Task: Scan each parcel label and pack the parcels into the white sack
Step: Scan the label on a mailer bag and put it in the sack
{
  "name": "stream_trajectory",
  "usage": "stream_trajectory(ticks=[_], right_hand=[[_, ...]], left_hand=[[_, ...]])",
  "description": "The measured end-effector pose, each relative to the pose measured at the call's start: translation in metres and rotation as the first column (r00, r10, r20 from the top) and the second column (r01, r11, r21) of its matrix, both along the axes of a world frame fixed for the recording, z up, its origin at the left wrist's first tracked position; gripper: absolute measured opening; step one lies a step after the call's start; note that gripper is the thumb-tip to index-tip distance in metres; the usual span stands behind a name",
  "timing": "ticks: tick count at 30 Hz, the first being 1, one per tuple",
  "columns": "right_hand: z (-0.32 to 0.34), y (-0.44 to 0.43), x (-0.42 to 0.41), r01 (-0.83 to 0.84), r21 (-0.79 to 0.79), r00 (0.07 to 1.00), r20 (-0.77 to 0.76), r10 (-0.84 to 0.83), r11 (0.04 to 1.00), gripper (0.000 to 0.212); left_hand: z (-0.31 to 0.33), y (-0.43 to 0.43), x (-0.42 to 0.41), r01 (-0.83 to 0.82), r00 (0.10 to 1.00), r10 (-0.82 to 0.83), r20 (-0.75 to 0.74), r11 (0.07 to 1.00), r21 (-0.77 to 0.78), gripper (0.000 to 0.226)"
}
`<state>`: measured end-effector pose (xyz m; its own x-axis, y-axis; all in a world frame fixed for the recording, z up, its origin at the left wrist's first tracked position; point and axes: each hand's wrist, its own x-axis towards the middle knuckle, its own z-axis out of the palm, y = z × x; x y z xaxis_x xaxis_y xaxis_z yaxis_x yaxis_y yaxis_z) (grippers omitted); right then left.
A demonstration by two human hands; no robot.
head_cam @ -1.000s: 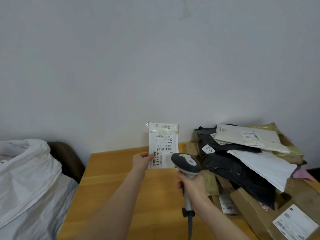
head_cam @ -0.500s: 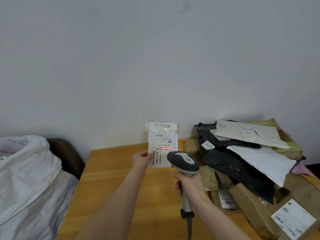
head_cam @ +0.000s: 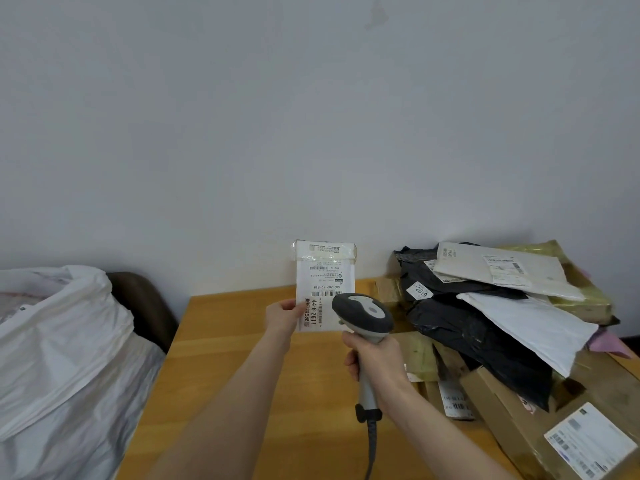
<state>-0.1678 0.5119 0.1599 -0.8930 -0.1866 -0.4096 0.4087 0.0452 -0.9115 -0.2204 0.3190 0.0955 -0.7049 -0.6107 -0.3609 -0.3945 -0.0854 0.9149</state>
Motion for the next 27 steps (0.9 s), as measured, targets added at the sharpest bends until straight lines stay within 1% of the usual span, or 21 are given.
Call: stream_trajectory(ticks=[3,7,11,13,16,19,24,27], right_hand=[[0.0,-0.013,-0.009,-0.026,-0.051,0.999,-0.022,0.025,0.998,0.006],[0.001,-0.05,-0.018,-0.11,-0.075,0.994,-0.024,0.109,0.991,0.01],[0.014,-0.112,-0.008,-0.244,-0.098,0.97,-0.034,0.242,0.965,0.008],[0.024,-0.148,0.004,-0.306,-0.119,0.952,-0.044,0.303,0.945,0.008],[0.038,-0.205,0.024,-0.385,-0.12,0.922,-0.086,0.377,0.915,0.01],[0.047,-0.269,0.043,-0.429,-0.113,0.9,-0.133,0.414,0.896,0.012],[0.053,-0.394,0.076,-0.448,-0.156,0.893,-0.13,0.432,0.88,0.011],[0.049,-0.462,0.096,-0.459,-0.15,0.889,-0.093,0.449,0.876,0.01]], left_hand=[[0.011,-0.009,0.013,-0.015,1.0,0.015,-0.015,1.0,-0.025,0.014],[0.031,-0.04,0.044,-0.077,0.996,0.071,-0.061,0.992,-0.1,0.003],[0.053,-0.092,0.089,-0.186,0.981,0.174,-0.083,0.968,-0.168,0.006],[0.065,-0.126,0.114,-0.257,0.965,0.242,-0.097,0.946,-0.195,0.014],[0.088,-0.182,0.149,-0.372,0.928,0.35,-0.129,0.892,-0.256,0.018],[0.111,-0.245,0.181,-0.464,0.885,0.417,-0.205,0.827,-0.319,0.013],[0.145,-0.368,0.227,-0.486,0.873,0.417,-0.253,0.694,-0.531,0.015],[0.159,-0.44,0.258,-0.472,0.869,0.44,-0.228,0.595,-0.651,0.02]])
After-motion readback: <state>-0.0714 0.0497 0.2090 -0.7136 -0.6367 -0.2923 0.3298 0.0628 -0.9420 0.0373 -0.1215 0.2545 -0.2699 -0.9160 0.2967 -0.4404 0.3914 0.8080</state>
